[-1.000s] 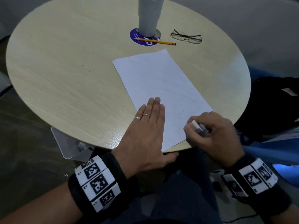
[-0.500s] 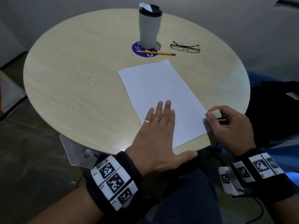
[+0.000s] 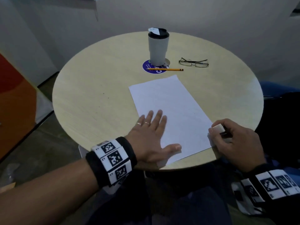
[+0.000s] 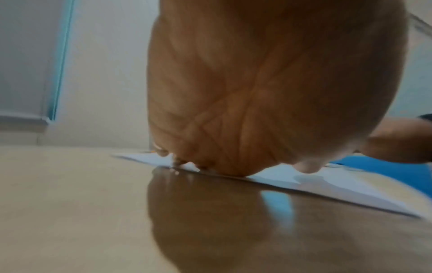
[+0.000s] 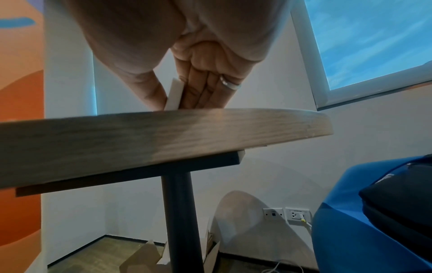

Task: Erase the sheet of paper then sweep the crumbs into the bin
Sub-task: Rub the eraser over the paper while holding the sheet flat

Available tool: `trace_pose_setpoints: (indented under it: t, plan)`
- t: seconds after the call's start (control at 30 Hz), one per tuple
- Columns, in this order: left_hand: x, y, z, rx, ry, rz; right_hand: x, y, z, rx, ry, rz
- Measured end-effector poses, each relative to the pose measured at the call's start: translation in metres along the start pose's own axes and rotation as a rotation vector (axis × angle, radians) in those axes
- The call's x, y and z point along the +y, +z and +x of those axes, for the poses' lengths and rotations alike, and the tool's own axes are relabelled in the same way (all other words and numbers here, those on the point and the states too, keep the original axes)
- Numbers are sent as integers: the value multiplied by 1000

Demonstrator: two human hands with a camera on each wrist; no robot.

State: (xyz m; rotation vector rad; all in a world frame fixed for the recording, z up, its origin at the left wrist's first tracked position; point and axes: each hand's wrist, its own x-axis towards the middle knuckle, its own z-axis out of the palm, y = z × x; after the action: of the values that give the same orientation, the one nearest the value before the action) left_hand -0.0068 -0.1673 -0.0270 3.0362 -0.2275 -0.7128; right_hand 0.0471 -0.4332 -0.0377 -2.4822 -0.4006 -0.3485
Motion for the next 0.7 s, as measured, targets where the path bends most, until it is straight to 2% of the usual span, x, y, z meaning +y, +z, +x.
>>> trace_pose_setpoints:
  t: [0.03, 0.07, 0.1, 0.2, 0.27, 0.33, 0.47, 0.5, 0.53, 0.63, 0.7]
  plan:
    - [-6, -3, 3, 9, -75, -13, 1, 1, 1, 3, 2, 1]
    - [-6, -5, 5, 26, -91, -28, 1, 2, 1, 6, 5, 4]
    - [0, -7, 7, 53, -35, -29, 1, 3, 2, 11, 9, 10]
    - [36, -5, 10, 83, 362, 79, 2, 3, 2, 19, 16, 19]
    - [48, -1, 14, 18, 494, 136, 2, 2, 0, 15, 17, 19]
    - [36, -5, 26, -7, 446, 110, 1, 1, 0, 12, 27, 24]
    - [-2, -23, 47, 60, 15, 12, 1, 4, 2, 20, 33, 17]
    - [-3, -26, 51, 72, -33, -21, 0, 5, 2, 19, 34, 15]
    - [1, -28, 55, 79, 10, -39, 0, 5, 2, 21, 39, 17]
    - [35, -30, 65, 101, 392, 116, 0, 3, 1, 23, 54, 41]
    - [52, -28, 75, 78, 523, 218, 0, 2, -1, 14, 44, 49]
